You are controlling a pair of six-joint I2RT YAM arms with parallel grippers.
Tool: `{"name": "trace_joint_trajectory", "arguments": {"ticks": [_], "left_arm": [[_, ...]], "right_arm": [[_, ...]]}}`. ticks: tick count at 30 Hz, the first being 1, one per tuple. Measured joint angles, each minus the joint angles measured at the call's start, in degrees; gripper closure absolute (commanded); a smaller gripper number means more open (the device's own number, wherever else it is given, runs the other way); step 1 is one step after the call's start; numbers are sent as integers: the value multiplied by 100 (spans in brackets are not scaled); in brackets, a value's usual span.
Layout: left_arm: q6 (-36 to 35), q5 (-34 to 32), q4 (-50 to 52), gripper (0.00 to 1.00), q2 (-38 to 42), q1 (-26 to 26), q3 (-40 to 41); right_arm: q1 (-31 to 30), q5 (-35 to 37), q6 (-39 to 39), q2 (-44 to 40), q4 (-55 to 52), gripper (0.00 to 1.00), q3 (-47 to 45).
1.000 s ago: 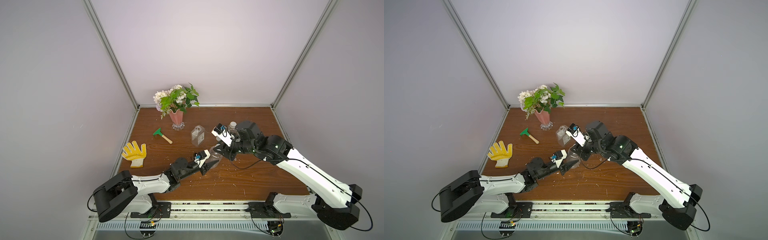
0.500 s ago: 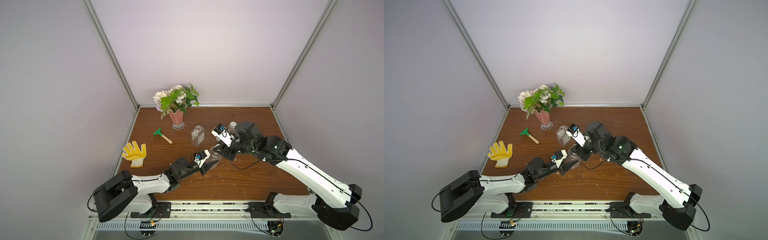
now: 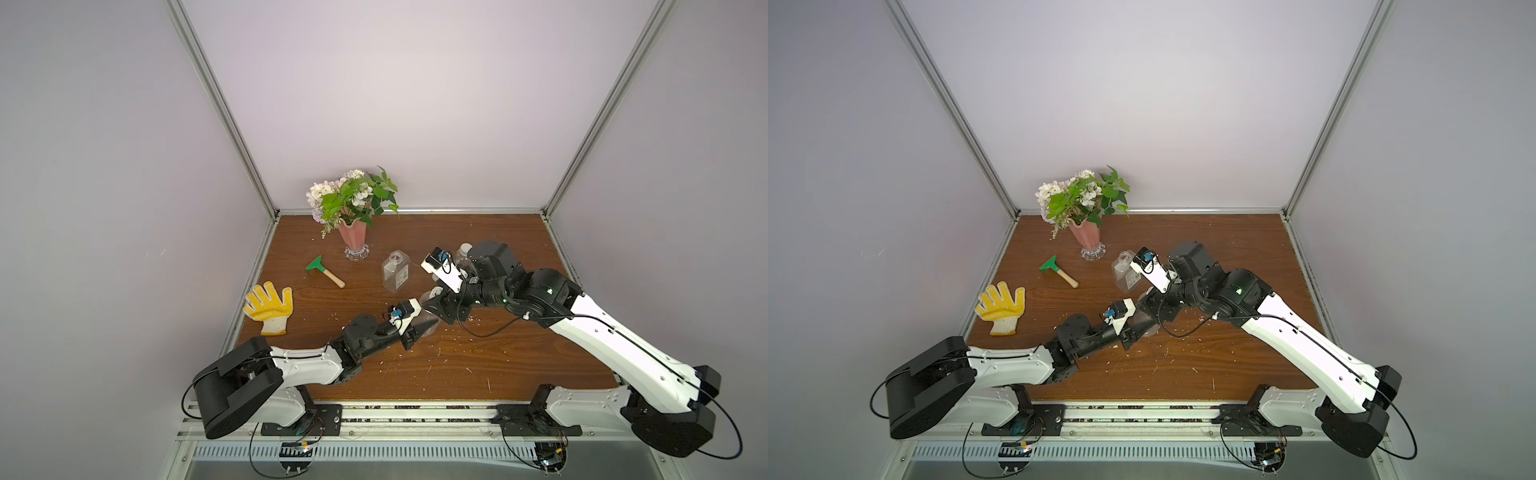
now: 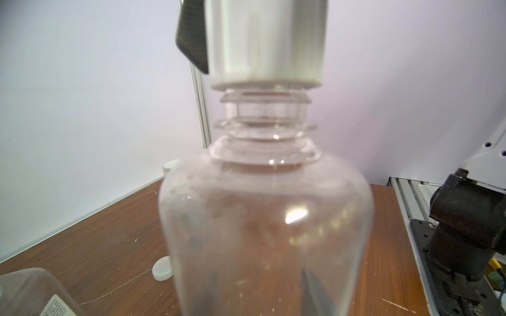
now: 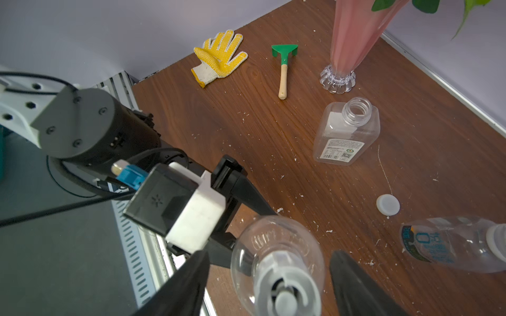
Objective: Screw on the bottle caps
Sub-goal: Screw the bottle cap onto the plastic bottle.
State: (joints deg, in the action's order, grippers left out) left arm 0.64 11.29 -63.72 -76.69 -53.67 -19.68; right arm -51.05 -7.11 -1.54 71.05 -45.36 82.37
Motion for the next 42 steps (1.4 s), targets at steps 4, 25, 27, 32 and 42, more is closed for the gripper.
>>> {"name": "trace_joint_trajectory", "arguments": {"ticks": [4,25,27,32,42], "left_arm": [[63,0,-39,60,0,0,0],[608,892,-295,56,1123,590,595],[595,1097,-238,55,1200,592,553],[592,1539,-157,55,1215,599,468],[597,1816,-105,55,1008,599,299]], "right_arm": [[11,153,-125,-37,28,13,13],[1639,-3823,-1762,-1043,2181,12,-1025],[1600,-4079,-1934,-1003,2243,13,-1082],[1287,-4251,-2251,-820,2315,16,-1137],[1001,-4199,-2358,-393,2288,33,-1123]]}}
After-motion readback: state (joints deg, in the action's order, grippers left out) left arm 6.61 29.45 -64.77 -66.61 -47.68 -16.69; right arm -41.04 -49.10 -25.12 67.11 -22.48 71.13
